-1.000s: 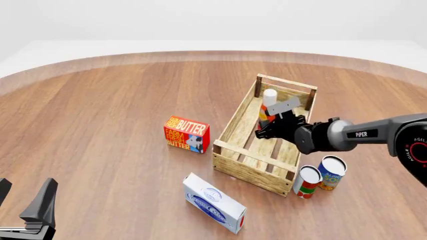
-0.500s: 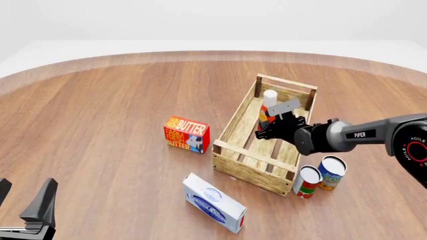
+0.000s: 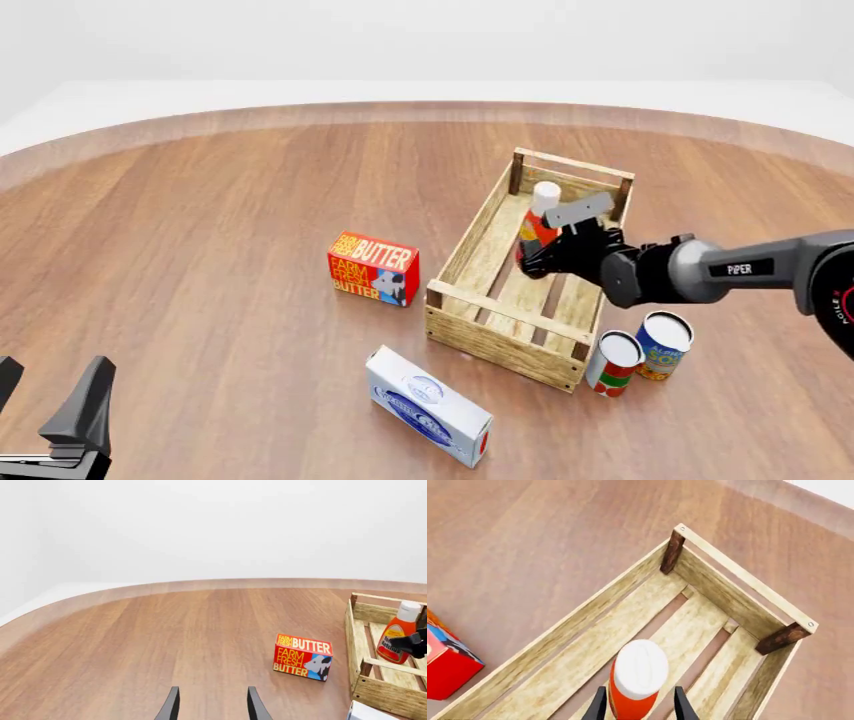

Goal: Pick up the ketchup, and put it in the wooden tray.

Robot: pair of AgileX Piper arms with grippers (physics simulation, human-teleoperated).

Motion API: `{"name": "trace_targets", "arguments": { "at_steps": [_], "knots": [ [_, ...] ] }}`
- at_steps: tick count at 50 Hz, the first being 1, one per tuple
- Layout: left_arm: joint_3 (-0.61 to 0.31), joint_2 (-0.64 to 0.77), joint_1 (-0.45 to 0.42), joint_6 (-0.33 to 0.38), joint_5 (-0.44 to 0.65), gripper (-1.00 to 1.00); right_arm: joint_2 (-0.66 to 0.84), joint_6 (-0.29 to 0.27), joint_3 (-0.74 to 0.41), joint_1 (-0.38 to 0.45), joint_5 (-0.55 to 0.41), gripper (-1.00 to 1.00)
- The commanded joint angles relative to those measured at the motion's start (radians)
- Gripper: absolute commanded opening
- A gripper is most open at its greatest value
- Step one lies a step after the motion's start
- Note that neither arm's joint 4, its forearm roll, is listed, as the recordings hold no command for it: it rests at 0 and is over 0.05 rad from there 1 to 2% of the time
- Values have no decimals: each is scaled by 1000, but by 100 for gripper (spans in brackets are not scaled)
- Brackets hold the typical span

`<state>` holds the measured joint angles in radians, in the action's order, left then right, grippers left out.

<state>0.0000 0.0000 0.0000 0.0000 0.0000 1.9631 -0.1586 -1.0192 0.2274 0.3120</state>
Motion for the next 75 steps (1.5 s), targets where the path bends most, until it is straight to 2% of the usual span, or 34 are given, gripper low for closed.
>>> {"name": "trace_targets", "arguments": {
  "at_steps": [1, 18, 39, 46, 59, 67, 75],
  "knots": [
    [0, 0, 0, 0, 0, 100, -38, -9, 8, -3, -5, 100],
    [0, 0, 0, 0, 0, 100, -156, -27, 19, 20, -43, 100],
    [0, 0, 0, 0, 0, 100, -349, -78, 30, 15, -129, 100],
    [0, 0, 0, 0, 0, 100, -384, -85, 48, 24, -130, 100],
    [0, 0, 0, 0, 0, 100, -495, -95, 199, 27, -87, 100],
    [0, 0, 0, 0, 0, 100, -614, -72, 326, 10, -64, 100],
    [0, 0, 0, 0, 0, 100, -776, -43, 467, 30, -74, 100]
  ]
}}
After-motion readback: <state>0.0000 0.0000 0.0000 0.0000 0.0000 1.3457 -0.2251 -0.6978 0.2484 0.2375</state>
